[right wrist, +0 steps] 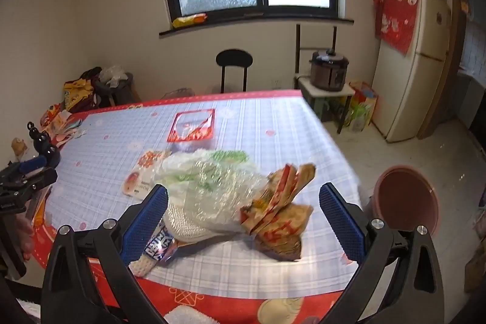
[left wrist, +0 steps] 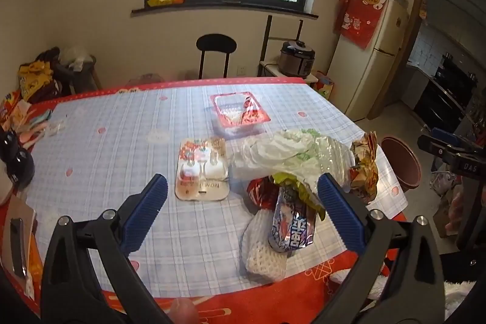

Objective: Collect trash
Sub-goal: 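Reach the right gripper to the crumpled brown paper bag and grasp it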

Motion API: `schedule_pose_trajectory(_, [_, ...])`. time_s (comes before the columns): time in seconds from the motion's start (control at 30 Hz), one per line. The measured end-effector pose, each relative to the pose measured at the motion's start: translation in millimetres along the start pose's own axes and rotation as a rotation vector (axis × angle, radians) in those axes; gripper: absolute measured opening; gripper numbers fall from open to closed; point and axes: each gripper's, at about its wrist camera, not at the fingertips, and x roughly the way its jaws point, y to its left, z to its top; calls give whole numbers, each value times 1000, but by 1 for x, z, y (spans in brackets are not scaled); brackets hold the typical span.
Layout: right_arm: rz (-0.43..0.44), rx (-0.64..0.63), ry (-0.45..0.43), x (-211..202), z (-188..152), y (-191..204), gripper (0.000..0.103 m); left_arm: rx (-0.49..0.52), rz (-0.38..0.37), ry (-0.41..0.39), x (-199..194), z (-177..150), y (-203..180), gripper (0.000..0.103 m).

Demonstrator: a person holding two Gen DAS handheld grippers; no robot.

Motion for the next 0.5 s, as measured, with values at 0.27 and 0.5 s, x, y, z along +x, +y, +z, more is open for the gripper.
schedule_pose_trajectory(0.27, [7,2,104,32,-19,15,98,-74,-9,51,17,-30,20,97])
schedule_pose_trajectory(0.5, [-64,-24,140,41,-33,8,98,-81,-20,53,23,-35,12,97])
